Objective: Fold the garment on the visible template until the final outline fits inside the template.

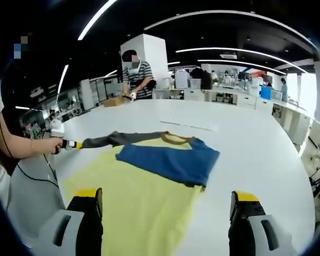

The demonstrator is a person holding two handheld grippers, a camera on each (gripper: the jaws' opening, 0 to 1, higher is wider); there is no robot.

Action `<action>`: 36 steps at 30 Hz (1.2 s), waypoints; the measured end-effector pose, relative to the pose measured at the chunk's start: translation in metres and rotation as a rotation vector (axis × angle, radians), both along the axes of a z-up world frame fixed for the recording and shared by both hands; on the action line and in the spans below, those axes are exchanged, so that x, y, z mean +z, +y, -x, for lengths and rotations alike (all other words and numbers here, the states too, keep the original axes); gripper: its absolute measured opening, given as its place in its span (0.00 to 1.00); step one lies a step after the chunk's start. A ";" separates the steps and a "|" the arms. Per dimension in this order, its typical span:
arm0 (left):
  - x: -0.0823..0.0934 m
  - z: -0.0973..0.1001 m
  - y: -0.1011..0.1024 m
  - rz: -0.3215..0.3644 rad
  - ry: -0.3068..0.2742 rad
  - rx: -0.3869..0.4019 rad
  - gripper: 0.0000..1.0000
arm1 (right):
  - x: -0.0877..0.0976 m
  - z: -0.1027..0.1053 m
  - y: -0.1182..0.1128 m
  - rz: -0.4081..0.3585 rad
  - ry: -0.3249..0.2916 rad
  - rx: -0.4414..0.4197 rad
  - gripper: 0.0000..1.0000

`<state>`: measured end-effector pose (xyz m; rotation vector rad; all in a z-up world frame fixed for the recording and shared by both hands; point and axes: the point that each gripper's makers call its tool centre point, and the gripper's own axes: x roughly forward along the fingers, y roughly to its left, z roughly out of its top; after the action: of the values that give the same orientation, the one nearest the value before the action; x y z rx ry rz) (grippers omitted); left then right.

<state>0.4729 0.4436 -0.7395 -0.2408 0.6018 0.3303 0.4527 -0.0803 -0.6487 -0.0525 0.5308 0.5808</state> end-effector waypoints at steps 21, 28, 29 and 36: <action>0.016 -0.008 0.035 -0.074 -0.012 -0.088 0.00 | -0.004 0.003 -0.004 0.008 0.010 -0.007 0.99; 0.012 -0.010 0.041 -0.119 0.012 -0.125 0.00 | -0.005 0.004 -0.006 0.009 0.015 -0.013 0.99; 0.011 -0.010 0.043 -0.117 0.015 -0.125 0.00 | -0.006 0.004 -0.006 0.009 0.017 -0.014 0.99; 0.009 -0.014 0.046 -0.138 0.022 -0.147 0.00 | -0.006 0.005 -0.008 0.009 0.020 -0.021 0.99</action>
<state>0.4871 0.4899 -0.7309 -0.0595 0.6119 0.2312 0.4472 -0.0879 -0.6551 -0.0499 0.5528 0.5587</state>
